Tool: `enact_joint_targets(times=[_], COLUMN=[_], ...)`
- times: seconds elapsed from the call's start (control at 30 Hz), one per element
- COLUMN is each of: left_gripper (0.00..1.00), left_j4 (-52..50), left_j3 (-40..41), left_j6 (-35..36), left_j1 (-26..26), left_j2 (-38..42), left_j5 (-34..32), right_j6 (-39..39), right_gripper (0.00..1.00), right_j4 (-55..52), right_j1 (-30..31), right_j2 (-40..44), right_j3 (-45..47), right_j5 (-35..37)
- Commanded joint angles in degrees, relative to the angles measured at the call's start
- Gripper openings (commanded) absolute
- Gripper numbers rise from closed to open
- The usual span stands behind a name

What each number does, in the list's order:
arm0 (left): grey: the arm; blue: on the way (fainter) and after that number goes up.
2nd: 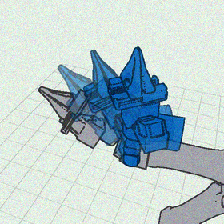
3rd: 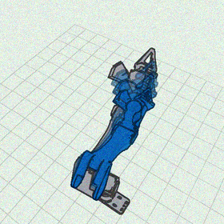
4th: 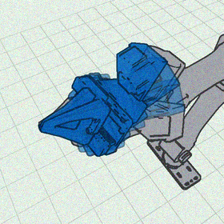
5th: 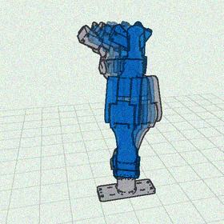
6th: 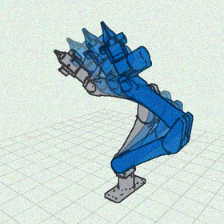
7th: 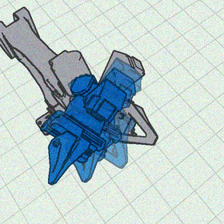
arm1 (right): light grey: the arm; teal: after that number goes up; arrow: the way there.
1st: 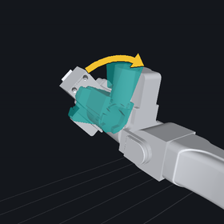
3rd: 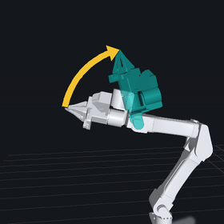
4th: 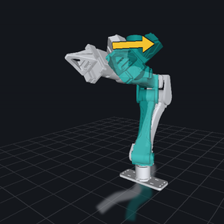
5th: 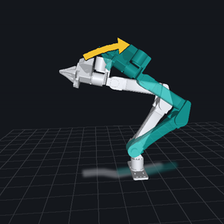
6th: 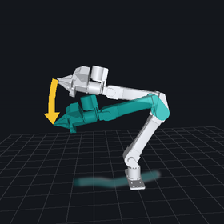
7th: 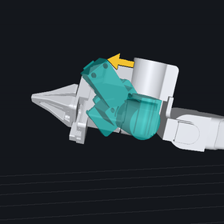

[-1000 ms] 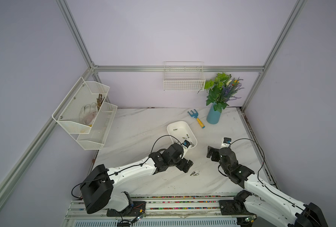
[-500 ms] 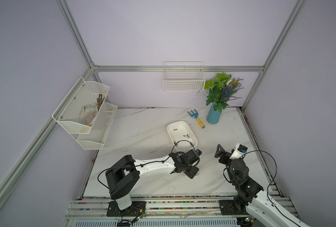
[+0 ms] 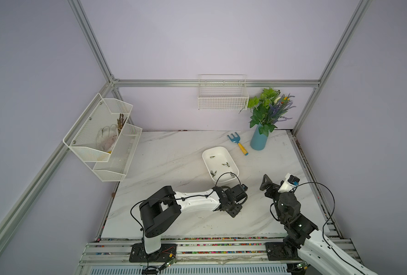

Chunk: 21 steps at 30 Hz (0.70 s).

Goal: Put the bit on the desktop into the storage box
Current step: Pick up the screwdriver bit from the center of the board.

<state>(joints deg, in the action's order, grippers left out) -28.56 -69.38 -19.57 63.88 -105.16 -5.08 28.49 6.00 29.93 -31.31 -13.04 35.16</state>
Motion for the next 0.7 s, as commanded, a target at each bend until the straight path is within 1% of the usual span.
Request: enact_joint_targets(times=[0.0, 0.67], left_gripper=[0.48, 0.34], left_j4=[-0.18, -1.57], left_j3=[-1.96, -3.52], left_j6=[-0.46, 0.14], left_j1=[0.28, 0.30], left_j2=[-1.02, -4.85], left_j5=[-1.15, -1.66], right_j6=[0.15, 0.04], right_gripper=[1.00, 1.00], right_j4=[1.08, 0.94], right_j1=[-0.20, -0.16], right_j2=[0.62, 0.90], right_j3=[-0.15, -0.06], right_j5=[1.21, 1.41])
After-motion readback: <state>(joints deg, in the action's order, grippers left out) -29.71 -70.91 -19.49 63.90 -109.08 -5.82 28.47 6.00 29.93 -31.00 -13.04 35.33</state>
